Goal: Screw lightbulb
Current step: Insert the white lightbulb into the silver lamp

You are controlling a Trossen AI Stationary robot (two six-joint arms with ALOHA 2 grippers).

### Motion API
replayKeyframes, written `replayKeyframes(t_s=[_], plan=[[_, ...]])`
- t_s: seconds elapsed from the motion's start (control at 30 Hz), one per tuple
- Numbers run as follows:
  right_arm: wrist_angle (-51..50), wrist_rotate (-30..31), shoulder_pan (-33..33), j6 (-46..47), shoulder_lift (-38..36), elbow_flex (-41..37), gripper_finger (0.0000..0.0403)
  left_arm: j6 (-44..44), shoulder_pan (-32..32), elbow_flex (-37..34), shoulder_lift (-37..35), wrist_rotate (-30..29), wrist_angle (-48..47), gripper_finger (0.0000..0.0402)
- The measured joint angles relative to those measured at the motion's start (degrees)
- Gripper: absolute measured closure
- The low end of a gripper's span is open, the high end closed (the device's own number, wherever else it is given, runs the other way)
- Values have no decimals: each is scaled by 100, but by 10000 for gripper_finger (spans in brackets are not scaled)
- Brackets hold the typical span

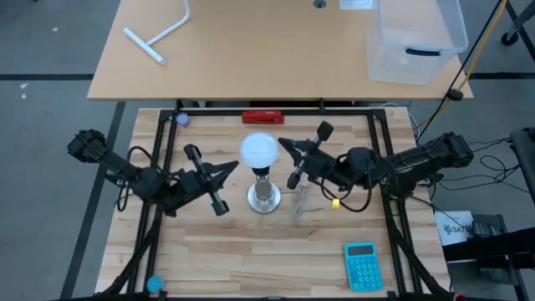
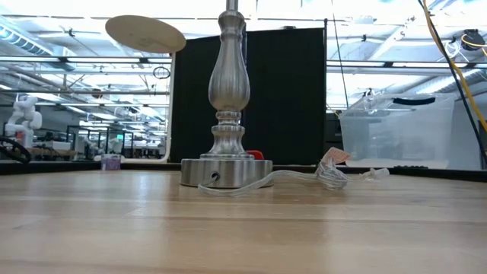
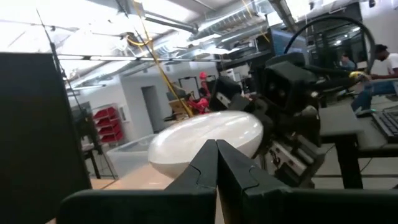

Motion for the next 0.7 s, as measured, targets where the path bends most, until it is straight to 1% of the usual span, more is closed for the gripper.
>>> replayKeyframes(t_s=[0.1, 0.3, 0.7], plan=[[50, -246, -41, 0, 0, 0, 403, -143, 152, 0, 0, 2, -120, 402], [48, -245, -31, -73, -5, 0, 403, -350, 330, 0, -2, 155, -254, 402], [-48, -204, 312, -131, -28, 0, 403, -364, 483, 0, -8, 18, -266, 401]])
